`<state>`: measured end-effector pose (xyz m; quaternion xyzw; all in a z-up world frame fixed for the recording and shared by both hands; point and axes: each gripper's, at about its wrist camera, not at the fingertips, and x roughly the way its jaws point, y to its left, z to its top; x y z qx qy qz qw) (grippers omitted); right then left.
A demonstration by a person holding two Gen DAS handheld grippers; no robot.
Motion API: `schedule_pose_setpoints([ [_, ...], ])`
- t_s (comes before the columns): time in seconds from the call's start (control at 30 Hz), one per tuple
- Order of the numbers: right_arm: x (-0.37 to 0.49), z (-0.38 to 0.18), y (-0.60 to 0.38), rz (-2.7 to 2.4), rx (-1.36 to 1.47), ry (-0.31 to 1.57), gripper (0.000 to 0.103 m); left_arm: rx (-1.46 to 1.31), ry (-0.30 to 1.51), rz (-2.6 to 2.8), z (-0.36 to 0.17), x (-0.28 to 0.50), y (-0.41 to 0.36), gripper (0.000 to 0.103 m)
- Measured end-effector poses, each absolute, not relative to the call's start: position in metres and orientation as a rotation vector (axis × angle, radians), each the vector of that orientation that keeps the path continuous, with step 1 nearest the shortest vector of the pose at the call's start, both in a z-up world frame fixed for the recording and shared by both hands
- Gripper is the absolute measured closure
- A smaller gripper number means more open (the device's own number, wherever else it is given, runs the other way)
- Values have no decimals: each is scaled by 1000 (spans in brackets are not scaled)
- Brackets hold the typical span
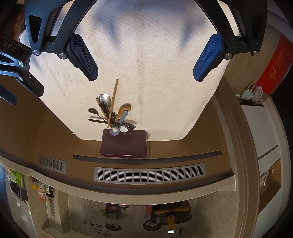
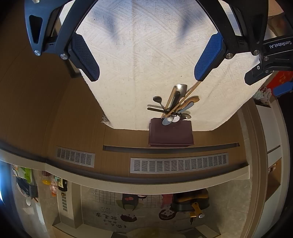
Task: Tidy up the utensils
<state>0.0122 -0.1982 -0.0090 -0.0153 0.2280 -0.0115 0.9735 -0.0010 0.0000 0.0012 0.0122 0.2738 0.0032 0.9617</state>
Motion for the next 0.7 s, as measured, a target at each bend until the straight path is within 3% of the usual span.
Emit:
schedule_pose_setpoints([
  [0.7,8,-6,-199,-25,-33,450,0,17,560,-15,0,-2,3,0],
])
